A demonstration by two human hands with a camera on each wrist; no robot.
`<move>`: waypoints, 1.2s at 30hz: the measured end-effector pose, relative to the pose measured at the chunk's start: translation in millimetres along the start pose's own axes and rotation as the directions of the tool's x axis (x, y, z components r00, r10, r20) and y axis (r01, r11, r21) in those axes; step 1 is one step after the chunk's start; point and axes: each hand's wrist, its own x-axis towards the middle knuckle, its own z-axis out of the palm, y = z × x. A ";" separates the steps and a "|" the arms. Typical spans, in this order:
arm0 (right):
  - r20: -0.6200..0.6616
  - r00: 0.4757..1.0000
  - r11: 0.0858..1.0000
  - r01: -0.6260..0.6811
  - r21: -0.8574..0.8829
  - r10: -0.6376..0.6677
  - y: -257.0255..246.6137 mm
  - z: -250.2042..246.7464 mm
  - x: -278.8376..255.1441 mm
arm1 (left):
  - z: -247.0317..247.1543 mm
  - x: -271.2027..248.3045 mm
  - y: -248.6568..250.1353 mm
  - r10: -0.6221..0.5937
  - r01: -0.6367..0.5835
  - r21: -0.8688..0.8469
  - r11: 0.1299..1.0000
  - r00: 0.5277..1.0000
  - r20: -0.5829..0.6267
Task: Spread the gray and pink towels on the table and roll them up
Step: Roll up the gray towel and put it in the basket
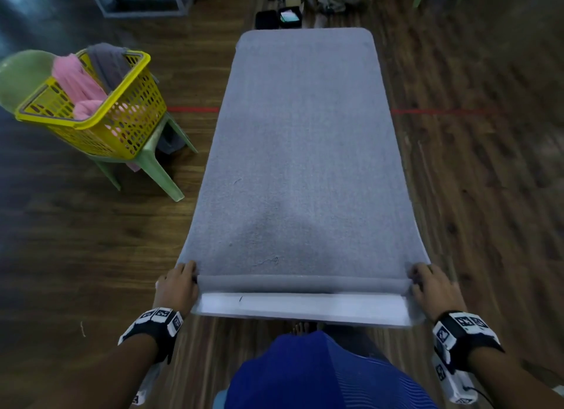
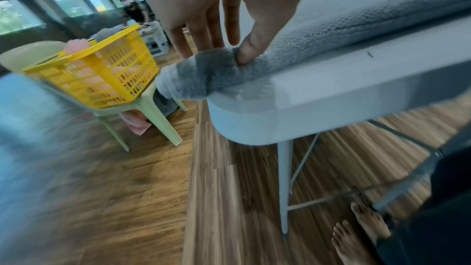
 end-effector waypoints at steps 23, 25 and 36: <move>0.034 0.982 0.971 0.188 -0.145 -0.185 -18.8 -7.7 40.5 | -15.6 50.9 10.0 0.106 -0.108 -0.059 0.992 0.994 -0.039; 0.076 0.980 0.971 0.194 -0.141 -0.184 -19.5 -0.8 39.6 | -6.9 51.5 8.6 0.162 -0.166 -0.088 0.982 0.986 -0.049; -0.026 0.998 0.993 0.059 -0.100 -0.062 -29.4 -21.0 74.5 | -16.7 77.7 11.4 0.112 -0.124 -0.128 0.984 0.989 -0.094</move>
